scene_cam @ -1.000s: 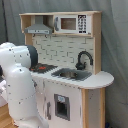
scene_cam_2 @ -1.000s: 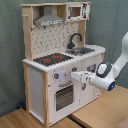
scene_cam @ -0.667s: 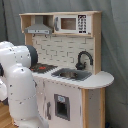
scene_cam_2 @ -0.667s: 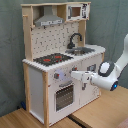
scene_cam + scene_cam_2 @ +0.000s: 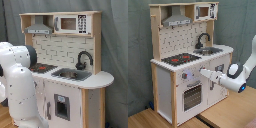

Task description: Play with the kitchen

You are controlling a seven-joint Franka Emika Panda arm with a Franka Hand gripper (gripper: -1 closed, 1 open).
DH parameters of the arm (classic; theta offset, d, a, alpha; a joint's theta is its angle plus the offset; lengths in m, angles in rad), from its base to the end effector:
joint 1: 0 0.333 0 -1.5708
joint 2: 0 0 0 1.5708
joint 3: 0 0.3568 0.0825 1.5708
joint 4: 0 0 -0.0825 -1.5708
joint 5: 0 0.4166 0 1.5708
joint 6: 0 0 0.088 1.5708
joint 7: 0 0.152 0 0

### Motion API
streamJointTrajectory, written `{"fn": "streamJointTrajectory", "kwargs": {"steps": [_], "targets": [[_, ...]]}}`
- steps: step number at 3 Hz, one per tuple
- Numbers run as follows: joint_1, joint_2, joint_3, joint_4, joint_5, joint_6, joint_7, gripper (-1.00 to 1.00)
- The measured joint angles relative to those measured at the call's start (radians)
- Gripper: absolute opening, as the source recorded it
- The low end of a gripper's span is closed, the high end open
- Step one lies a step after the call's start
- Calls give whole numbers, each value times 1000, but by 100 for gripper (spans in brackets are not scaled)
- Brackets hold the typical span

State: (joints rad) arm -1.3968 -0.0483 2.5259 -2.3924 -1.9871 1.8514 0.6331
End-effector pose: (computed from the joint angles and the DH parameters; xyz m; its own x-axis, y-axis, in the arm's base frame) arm 0.3349 0.4505 0.3631 -0.0319 0.9515 -0.3061 -0.0812 0.3027 0.9496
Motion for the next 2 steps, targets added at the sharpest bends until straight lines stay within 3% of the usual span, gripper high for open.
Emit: {"fn": "streamJointTrajectory", "kwargs": {"steps": [2], "targets": [[0,-23,18,-42,11,-27,226,100]]}}
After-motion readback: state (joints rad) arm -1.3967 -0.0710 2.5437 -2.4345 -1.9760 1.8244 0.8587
